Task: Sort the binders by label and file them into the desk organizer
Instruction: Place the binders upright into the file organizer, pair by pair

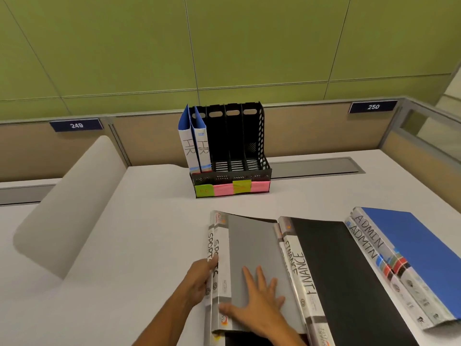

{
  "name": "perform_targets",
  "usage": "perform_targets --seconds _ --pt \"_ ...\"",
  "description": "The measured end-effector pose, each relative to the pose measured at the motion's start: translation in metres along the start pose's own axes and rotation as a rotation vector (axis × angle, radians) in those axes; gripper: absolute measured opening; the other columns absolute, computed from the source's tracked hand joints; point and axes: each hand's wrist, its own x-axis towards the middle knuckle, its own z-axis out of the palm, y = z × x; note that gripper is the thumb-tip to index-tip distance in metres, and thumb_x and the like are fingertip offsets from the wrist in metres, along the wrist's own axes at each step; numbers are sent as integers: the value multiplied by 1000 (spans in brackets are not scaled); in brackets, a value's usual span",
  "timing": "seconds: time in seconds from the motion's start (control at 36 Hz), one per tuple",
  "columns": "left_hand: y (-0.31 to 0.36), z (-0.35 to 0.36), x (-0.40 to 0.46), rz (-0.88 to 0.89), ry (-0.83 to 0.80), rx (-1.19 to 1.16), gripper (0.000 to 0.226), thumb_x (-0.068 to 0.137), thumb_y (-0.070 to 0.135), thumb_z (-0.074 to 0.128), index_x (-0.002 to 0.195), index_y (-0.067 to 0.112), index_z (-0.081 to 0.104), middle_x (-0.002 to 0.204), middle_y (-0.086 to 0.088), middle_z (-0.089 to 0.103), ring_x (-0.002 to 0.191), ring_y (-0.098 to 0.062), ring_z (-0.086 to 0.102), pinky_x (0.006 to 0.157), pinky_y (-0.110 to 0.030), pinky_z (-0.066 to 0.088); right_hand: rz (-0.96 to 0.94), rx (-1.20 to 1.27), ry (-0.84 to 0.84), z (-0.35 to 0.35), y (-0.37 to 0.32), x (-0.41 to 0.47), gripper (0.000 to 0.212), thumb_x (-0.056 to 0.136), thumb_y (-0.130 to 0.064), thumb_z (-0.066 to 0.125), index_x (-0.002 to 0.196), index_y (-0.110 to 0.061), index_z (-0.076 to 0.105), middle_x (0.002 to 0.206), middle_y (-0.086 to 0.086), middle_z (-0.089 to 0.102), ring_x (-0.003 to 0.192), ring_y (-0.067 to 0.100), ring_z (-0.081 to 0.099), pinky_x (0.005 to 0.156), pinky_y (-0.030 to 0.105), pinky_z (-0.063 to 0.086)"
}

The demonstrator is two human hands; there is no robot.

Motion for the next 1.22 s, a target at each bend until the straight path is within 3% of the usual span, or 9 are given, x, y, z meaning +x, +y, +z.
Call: perform_targets --seconds 0.22,0.42,0.56,0.67,0.78,0.86,0.97,1.11,1.22 --pt "12 -24 -21 201 272 41 16 91 16 71 99 3 71 84 -15 78 74 -36 76 65 -45 63 -8 -48 -49 2 -3 -3 138 37 -111 38 150 -55 -17 161 -8 -35 145 41 -32 112 71 -12" --pt "36 -57 -64 372 536 257 16 91 29 71 99 17 65 96 -5 71 74 -30 73 54 -33 57 -24 -117 -114 -3 -5 -5 134 41 -110 30 152 -52 -17 162 -6 -34 144 46 -32 111 73 -12" --pt "38 -70 -106 510 727 422 17 93 37 68 97 20 64 94 -2 69 65 -24 70 51 -28 52 -23 -118 -138 -4 -4 -6 136 40 -110 31 154 -50 -12 163 -5 -31 144 46 -33 110 72 -14" --pt "41 -63 -130 610 844 435 19 95 34 65 103 17 61 107 0 63 69 -20 67 50 -26 47 -24 -130 -145 -9 -7 -9 114 67 -93 44 156 -45 -9 166 -2 -25 146 48 -28 113 72 -10" --pt "50 -49 -146 676 917 446 25 94 37 66 112 20 59 123 -7 65 87 -27 67 69 -40 57 -4 -62 -164 -26 -24 -14 101 86 -76 51 158 -39 -9 167 1 -20 148 49 -19 118 67 -2" --pt "56 -34 -154 787 921 416 25 91 41 65 108 27 54 119 -3 64 87 -23 63 73 -39 57 -51 83 -173 -42 -42 -20 97 90 -71 52 160 -36 -5 168 2 -14 152 45 -8 122 61 7" --pt "61 -13 -151 937 862 336 26 83 51 61 100 33 51 104 12 62 82 -13 63 63 -9 51 -197 288 -79 -72 -73 -30 86 90 -68 55 158 -39 11 169 -7 7 153 26 18 121 47 26" --pt "64 15 -126 1063 768 307 21 89 31 70 94 41 52 90 23 63 83 -5 63 64 -18 53 -348 570 16 -119 -112 -47 71 83 -75 55 145 -56 25 161 -15 30 142 16 40 114 42 40" --pt "68 45 -112 1129 618 274 19 89 35 65 105 38 55 100 20 65 94 -5 65 70 -8 50 -505 684 67 -151 -135 -59 70 67 -93 50 129 -75 23 136 -49 31 137 -2 38 111 33 41"
